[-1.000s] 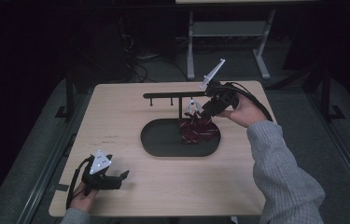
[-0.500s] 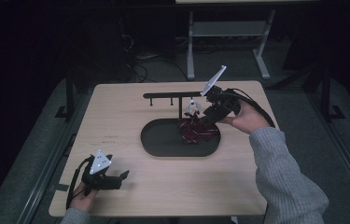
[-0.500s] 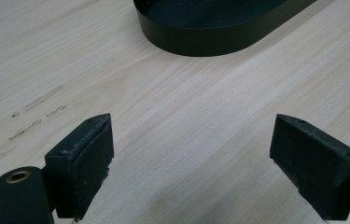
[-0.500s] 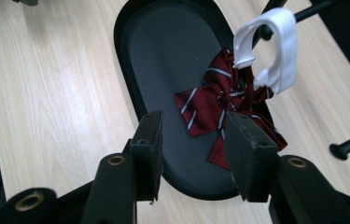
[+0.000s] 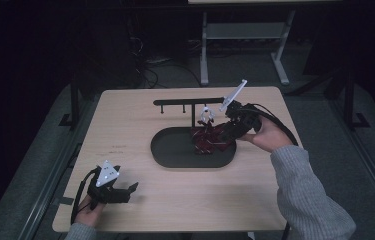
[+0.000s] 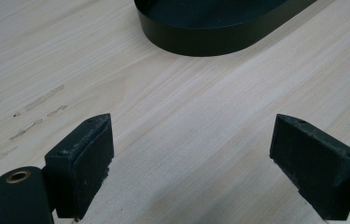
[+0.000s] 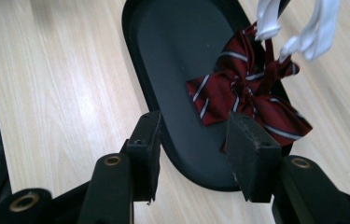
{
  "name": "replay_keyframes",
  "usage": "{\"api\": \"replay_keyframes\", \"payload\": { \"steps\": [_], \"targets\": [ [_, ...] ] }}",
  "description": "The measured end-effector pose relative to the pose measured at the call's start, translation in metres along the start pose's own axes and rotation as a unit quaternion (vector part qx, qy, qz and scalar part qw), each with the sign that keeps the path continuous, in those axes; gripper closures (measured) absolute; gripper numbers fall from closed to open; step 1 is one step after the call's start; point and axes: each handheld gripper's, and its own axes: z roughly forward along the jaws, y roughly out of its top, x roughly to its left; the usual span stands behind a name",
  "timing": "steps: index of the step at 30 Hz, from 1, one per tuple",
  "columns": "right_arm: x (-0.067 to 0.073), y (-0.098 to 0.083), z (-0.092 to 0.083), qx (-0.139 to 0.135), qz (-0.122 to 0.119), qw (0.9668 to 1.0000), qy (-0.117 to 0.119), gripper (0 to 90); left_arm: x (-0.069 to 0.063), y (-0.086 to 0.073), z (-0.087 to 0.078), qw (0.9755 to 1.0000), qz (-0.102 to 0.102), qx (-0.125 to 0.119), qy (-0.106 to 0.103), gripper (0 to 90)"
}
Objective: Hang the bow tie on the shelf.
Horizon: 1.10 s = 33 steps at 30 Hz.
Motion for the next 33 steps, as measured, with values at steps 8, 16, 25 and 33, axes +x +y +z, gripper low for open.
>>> {"api": "replay_keyframes", "payload": {
  "steps": [8, 16, 25, 33],
  "targets": [
    [0.002, -0.010, 0.004, -0.001, 0.005, 1.0000, 0.003, 53.8, 0.000, 0.000, 0.000, 1.0000, 0.000, 0.000, 0.000, 13.3],
    [0.004, -0.019, 0.008, 0.001, 0.009, 0.9999, 0.005, 53.0, 0.000, 0.000, -0.001, 1.0000, 0.002, 0.000, 0.002, 13.3],
    [0.006, -0.031, 0.013, 0.001, 0.017, 0.9998, 0.008, 52.4, 0.001, 0.000, -0.002, 1.0000, -0.003, 0.001, 0.005, 13.3],
    [0.008, -0.040, 0.016, 0.000, 0.019, 0.9998, 0.008, 51.7, 0.001, 0.000, -0.001, 1.0000, -0.004, 0.001, 0.005, 13.3]
  ]
}}
